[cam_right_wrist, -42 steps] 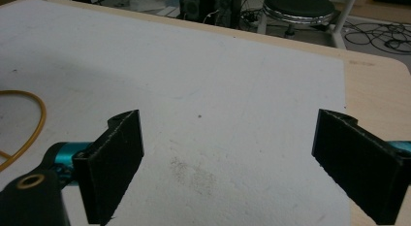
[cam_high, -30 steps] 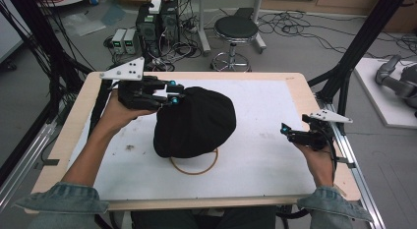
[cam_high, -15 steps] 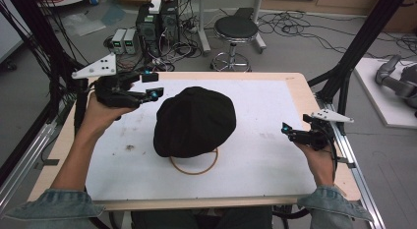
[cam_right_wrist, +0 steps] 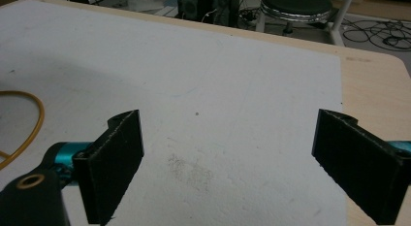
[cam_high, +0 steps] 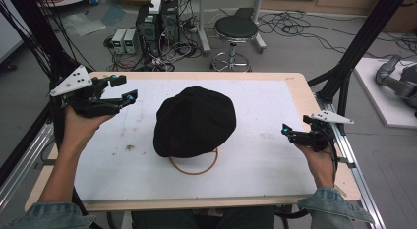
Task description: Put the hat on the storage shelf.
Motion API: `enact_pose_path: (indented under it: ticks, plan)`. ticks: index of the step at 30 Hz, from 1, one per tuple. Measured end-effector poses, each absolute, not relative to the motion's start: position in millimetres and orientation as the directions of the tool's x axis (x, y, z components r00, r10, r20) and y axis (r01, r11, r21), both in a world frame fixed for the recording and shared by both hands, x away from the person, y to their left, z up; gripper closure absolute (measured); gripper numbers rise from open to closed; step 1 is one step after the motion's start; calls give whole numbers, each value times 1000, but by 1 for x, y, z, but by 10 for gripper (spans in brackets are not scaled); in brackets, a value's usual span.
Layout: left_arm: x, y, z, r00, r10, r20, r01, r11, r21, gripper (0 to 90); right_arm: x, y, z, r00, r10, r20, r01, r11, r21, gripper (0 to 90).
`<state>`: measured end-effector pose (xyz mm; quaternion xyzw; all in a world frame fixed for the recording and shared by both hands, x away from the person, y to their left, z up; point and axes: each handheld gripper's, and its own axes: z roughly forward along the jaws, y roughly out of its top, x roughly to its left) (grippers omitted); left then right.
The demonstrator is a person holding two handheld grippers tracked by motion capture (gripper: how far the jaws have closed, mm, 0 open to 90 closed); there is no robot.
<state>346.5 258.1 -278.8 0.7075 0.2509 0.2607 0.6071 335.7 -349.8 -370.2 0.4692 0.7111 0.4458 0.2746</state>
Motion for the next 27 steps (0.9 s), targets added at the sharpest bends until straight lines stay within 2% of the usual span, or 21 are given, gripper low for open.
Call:
enact_pose_path:
  ticks: [16, 27]
  plan:
    - [333, 295, -351, 565, 824, -28, 151, -70, 986, 326, 338, -348, -372, -414, 910, 20, 423, 173, 889, 110]
    - [330, 299, -369, 498, 867, -8, 178, -94, 980, 326, 341, -345, -373, -417, 909, 24, 429, 174, 886, 110]
